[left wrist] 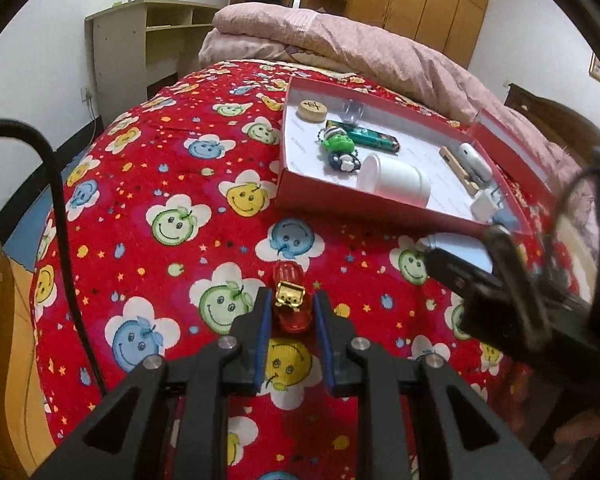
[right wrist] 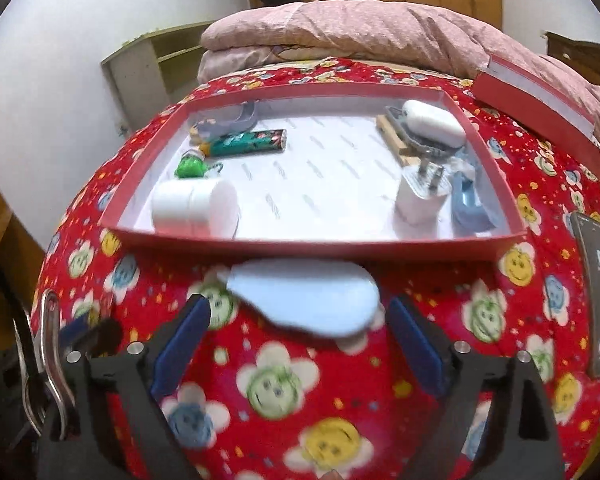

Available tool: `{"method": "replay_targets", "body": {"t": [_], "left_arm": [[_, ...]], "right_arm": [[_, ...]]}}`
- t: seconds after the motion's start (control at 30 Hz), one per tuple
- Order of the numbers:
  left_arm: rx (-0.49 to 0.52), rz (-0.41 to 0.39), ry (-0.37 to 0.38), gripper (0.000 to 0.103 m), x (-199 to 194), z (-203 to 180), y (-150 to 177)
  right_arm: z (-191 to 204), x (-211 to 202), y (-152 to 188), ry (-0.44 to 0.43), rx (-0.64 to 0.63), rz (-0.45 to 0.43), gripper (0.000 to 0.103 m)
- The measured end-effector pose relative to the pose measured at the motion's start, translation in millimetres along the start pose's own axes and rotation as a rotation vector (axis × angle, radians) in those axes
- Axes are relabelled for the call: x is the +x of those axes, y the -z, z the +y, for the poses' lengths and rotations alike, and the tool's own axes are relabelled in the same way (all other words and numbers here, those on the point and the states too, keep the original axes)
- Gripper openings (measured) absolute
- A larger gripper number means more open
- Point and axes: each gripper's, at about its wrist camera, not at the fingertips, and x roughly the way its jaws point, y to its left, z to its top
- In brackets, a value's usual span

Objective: Organize rigid objects
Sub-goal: 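Grasp the light blue oval tape dispenser with right tool while left tool holds the red toy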

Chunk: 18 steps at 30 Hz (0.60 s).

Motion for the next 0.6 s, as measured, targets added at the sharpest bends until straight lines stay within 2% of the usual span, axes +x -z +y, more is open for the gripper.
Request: {"method": "replay_targets", "body": {"t": [0.17,0.3,0.4,0.6], "left_arm": [[-0.004,-0.01,0.014,0.022,-1.5,1.7,2.2],[-0.015,-0.01,0.022,0.022,-1.7,3.4,2.4],[-0.019,-0.009,0.025,0.022,-1.8,3.6,2.3],[-0.023,0.001,0.016,0.022,-1.4,4.3,0.2]], "right_arm": [[2.9,9.2,-4.9,0.038,0.036,-0.012,0.095],[10.4,14.1,-5.0,0.087,-0.006,0.0,0.095],[12.7,14.2,-2.7,0.113,-0.024,-0.006,0.09],[7.8,9.3,0.2,0.103,-0.029,-0.009,0.087]]}}
